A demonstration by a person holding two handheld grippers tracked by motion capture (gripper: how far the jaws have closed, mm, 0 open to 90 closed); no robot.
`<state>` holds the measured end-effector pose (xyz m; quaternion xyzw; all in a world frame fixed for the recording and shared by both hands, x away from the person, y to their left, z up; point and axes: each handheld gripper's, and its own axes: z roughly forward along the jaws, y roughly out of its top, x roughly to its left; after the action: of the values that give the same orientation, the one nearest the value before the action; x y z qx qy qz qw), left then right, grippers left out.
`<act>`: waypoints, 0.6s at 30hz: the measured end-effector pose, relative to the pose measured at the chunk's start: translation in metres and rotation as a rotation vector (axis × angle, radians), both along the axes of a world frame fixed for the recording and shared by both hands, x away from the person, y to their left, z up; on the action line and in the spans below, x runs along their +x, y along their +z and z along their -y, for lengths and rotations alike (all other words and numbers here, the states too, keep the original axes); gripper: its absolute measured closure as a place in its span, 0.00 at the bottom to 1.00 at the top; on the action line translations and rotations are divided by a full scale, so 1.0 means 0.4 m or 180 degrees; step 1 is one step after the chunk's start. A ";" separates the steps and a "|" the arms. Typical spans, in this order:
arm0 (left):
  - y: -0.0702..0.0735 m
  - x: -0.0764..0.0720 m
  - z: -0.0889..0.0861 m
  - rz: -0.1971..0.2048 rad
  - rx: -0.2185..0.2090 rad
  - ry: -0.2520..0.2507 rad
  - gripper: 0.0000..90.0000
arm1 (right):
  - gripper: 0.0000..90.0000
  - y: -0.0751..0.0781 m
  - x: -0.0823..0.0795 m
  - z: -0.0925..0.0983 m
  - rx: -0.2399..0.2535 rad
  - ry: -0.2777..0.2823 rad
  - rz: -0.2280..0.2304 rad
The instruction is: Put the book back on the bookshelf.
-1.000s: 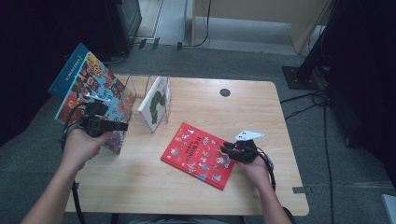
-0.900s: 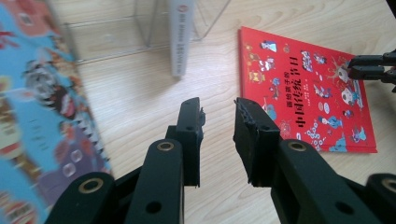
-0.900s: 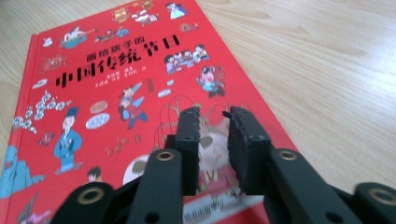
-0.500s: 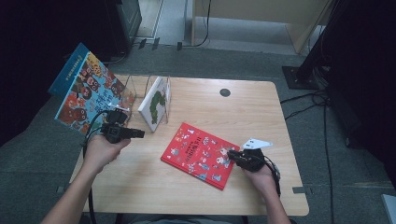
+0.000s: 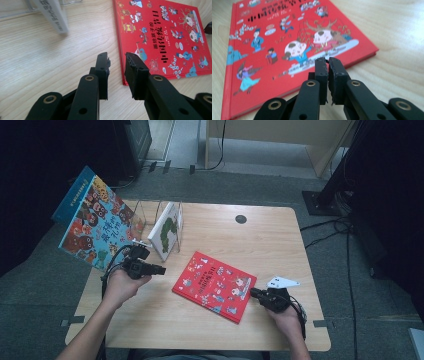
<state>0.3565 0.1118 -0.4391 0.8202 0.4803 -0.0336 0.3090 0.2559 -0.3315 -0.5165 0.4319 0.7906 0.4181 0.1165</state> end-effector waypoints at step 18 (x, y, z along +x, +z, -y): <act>-0.073 -0.050 0.029 -0.0079 -0.0005 -0.0072 0.85 | 1.00 -0.008 -0.002 -0.043 -0.0014 0.0213 -0.0076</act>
<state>0.3366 0.1001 -0.4684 0.8248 0.4748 -0.0476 0.3032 0.2551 -0.3142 -0.5196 0.4099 0.8069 0.4148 0.0939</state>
